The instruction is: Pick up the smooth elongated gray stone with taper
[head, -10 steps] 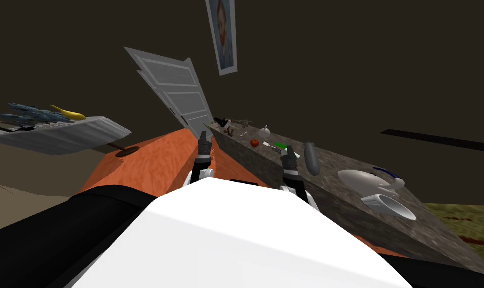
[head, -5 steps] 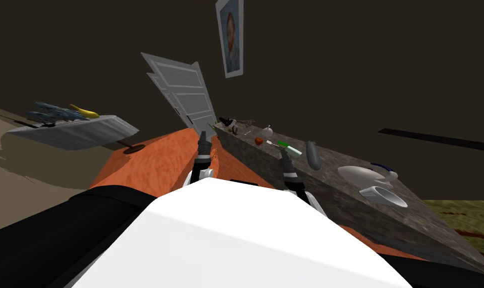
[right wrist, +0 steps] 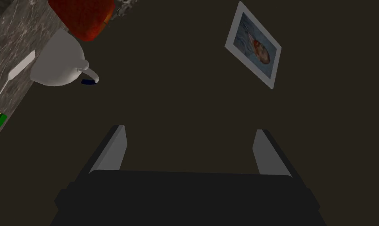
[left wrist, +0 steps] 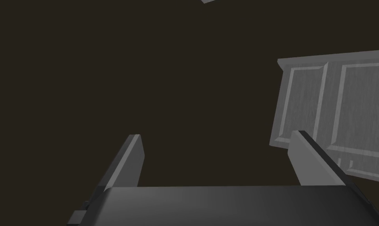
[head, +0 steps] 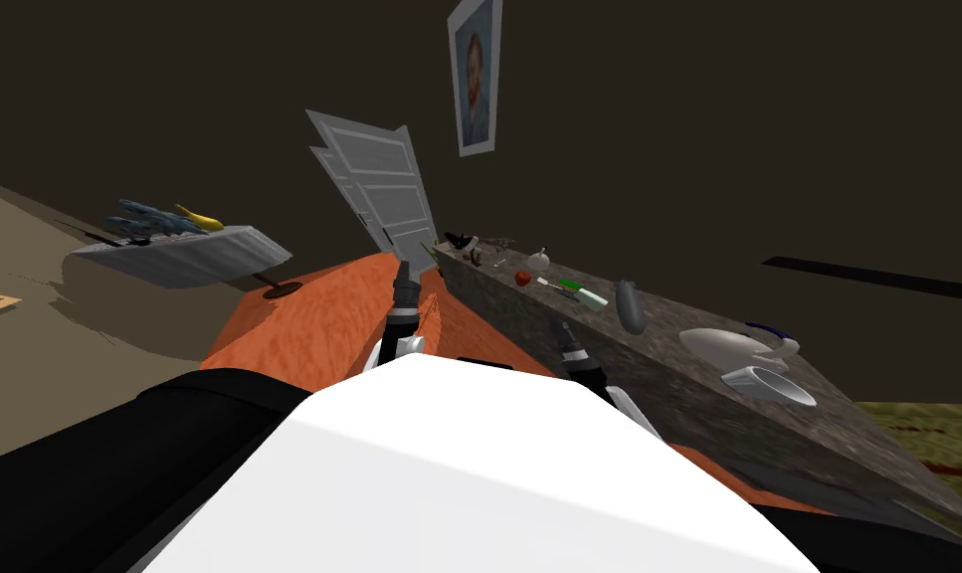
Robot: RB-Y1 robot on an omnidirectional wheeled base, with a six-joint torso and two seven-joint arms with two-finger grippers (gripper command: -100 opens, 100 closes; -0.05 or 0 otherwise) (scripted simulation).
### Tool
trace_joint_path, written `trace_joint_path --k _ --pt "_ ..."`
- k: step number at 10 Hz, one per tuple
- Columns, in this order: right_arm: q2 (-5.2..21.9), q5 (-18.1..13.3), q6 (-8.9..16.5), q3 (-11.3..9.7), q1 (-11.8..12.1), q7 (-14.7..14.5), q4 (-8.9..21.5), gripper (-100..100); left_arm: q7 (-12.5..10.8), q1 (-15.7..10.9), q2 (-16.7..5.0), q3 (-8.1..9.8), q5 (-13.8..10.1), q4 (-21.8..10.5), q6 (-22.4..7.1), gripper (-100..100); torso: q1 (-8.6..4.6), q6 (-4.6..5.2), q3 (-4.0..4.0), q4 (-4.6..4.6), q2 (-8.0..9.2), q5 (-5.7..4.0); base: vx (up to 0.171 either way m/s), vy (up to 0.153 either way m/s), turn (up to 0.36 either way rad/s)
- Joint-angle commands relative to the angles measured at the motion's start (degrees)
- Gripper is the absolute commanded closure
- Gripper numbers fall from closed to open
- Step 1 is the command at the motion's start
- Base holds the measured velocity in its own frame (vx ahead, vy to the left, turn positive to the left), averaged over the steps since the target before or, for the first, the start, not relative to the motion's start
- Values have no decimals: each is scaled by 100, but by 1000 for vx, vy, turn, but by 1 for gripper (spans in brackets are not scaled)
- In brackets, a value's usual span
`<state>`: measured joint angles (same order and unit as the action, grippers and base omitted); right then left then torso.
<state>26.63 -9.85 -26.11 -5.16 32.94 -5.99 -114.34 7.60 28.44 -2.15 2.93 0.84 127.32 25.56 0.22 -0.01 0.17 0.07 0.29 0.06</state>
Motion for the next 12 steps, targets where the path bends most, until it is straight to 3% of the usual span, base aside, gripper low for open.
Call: trace_joint_path --k 1,6,11,12 --pt "196 -87 -35 -35 9 -25 99 -100 0 0 0 0 0 0 0 0 0 0 0 0 0 0 -54 64 34" --pt "1016 -597 -151 -286 134 -140 603 -100 0 1 0 1 0 0 0 0 -6 2 -8 -3 -14 0 -47 71 75" --pt "1754 -914 -214 -480 224 -197 966 -100 0 1 0 0 0 0 0 0 -7 0 -11 -4 -20 -1 -20 57 76" --pt "1962 -1061 -238 -583 270 -219 1153 -100 0 1 0 1 0 0 0 0 -9 2 -13 -4 -24 -1 5 69 110"
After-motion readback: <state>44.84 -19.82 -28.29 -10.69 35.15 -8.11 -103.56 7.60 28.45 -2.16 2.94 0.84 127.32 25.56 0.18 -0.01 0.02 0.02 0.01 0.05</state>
